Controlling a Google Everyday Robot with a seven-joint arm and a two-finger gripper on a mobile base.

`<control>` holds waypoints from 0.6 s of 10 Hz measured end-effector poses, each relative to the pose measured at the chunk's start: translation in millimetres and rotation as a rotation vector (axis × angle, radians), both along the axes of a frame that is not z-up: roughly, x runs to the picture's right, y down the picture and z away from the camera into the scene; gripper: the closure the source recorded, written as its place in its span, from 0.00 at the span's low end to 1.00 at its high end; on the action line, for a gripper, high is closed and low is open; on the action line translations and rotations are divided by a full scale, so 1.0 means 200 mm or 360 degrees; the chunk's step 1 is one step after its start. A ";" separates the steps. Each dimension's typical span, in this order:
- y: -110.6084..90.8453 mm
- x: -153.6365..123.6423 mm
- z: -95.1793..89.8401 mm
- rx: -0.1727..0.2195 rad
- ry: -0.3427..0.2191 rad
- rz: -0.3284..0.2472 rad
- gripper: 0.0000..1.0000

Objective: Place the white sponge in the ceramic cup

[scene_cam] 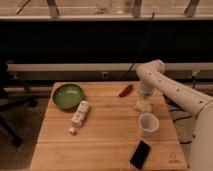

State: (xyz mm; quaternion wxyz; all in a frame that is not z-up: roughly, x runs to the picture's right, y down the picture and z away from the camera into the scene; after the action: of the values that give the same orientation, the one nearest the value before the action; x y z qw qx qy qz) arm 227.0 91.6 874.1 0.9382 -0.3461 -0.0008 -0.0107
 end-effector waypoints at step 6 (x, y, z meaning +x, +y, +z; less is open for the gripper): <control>0.11 0.05 0.22 -0.0077 -0.0013 0.0141 0.20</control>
State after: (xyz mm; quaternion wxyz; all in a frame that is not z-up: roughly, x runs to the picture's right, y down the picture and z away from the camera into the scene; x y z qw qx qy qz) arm 236.4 112.8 917.2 0.9290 -0.3684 -0.0202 0.0293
